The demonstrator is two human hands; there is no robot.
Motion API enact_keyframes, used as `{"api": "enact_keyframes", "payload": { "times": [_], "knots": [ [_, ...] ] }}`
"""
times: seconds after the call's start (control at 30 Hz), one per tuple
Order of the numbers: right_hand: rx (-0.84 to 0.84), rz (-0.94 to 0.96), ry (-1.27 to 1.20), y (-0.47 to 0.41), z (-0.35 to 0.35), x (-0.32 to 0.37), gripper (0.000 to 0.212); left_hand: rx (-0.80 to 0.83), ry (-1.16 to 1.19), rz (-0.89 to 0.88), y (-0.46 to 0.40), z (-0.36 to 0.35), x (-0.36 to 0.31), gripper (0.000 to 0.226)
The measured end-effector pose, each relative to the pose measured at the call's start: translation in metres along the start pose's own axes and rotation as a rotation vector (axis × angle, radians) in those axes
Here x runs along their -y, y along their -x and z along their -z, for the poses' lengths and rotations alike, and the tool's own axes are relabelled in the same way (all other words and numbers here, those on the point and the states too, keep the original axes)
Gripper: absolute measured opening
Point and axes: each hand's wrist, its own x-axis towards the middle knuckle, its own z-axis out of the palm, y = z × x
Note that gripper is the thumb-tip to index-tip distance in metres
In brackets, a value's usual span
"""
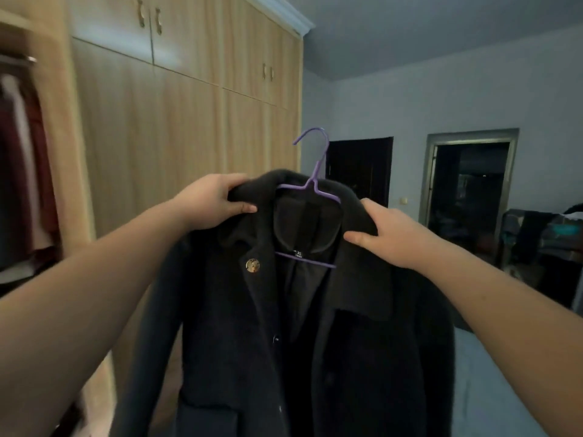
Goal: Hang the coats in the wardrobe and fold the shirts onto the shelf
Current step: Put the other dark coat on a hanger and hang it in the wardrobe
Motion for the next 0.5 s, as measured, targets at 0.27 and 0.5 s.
{"api": "enact_keyframes", "payload": {
  "times": [0.27,0.5],
  "knots": [
    [0.031,0.181,-0.351,-0.086,-0.054,0.111,0.026,-0.082,-0.137,0.221,0.069,0.087,0.105,0.049],
    [0.225,0.384,-0.251,-0.176,-0.152,0.272,0.035,-0.094,-0.199,0.398,0.185,0.19,0.237,0.05]
  ]
}}
